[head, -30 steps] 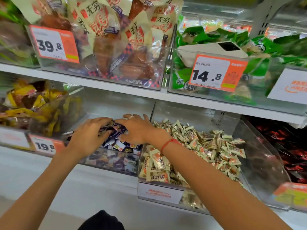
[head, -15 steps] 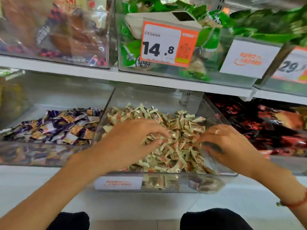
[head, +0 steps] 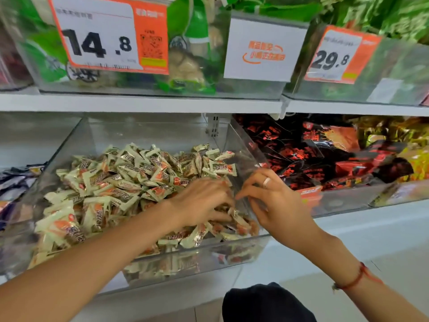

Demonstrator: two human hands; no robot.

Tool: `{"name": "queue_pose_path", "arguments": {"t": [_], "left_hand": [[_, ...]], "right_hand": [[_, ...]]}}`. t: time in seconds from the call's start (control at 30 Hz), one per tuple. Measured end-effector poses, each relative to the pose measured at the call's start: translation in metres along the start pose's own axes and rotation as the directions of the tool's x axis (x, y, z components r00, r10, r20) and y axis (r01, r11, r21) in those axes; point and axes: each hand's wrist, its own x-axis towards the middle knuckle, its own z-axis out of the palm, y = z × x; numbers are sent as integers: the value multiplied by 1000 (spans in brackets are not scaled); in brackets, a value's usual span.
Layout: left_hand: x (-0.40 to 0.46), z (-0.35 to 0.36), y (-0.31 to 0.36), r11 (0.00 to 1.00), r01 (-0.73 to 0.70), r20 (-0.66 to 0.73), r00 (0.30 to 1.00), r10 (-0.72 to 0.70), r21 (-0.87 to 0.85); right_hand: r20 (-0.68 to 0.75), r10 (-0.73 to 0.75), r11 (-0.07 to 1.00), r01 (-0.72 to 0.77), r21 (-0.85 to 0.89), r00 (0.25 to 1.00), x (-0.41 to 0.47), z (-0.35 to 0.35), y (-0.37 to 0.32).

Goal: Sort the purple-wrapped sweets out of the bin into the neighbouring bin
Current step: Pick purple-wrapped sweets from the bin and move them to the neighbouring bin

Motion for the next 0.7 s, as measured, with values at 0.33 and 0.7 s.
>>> {"name": "queue_pose_path", "arguments": {"t": [0.33, 0.7], "left_hand": [[-26, -23, -24, 907, 406, -144, 896, -420, -116], [-35, -22, 22, 826, 254, 475, 880, 20, -504]], "right_hand": [[-15, -4, 1000, 4, 4, 1000, 0, 6, 5], [55, -35, 997, 39, -67, 998, 3, -2, 4]]}}
